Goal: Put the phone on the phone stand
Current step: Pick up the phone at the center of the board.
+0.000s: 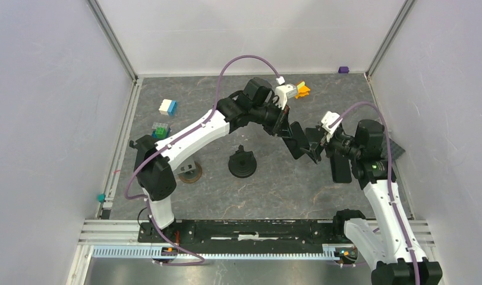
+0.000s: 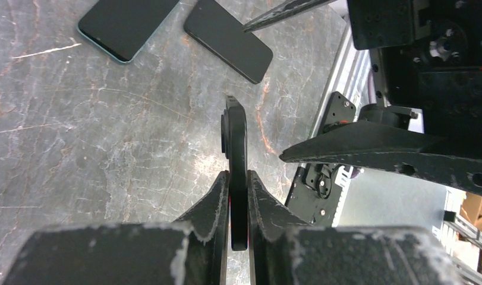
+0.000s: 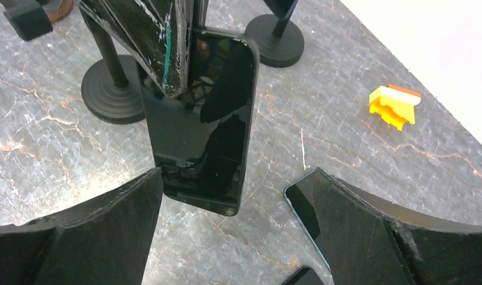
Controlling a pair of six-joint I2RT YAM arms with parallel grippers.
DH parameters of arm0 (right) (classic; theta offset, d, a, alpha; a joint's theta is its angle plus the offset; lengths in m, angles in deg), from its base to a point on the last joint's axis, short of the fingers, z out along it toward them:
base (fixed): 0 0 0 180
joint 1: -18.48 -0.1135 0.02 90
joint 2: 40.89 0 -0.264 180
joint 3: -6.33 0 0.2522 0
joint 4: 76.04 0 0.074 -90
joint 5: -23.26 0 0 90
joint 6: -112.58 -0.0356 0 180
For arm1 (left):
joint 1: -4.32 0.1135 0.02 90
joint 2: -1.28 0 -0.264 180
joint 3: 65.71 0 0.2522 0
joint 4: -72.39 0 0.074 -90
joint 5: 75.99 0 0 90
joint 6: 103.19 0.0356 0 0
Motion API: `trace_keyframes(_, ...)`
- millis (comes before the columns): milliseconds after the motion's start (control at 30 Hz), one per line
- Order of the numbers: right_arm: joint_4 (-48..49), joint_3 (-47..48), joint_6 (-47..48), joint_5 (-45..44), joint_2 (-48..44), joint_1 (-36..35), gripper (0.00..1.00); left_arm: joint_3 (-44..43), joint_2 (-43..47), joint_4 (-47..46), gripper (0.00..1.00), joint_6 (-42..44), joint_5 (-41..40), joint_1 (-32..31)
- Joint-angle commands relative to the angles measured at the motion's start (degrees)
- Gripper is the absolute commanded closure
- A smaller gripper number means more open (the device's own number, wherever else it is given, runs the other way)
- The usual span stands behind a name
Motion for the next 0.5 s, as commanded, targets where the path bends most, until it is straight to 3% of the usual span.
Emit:
trace_keyframes(0,5.39,3.25,-5.09,1.99,0.3,-0.66,0.02,-3.14,3.29,-2.8,0.98,-3.02,-2.63,-0.17)
trace_keyframes(233,7.93,2.98,-7.42,1.12,1.91,-3.41,0.02,-3.92,3.32,-1.8,0.98,-1.62,-1.49,-0.07)
trace_keyframes(467,1.75,4.12,0.81,2.95,5.49,-4.14,0.02,-1.11,6.04,0.77,0.98,8.34,0.38,-0.11)
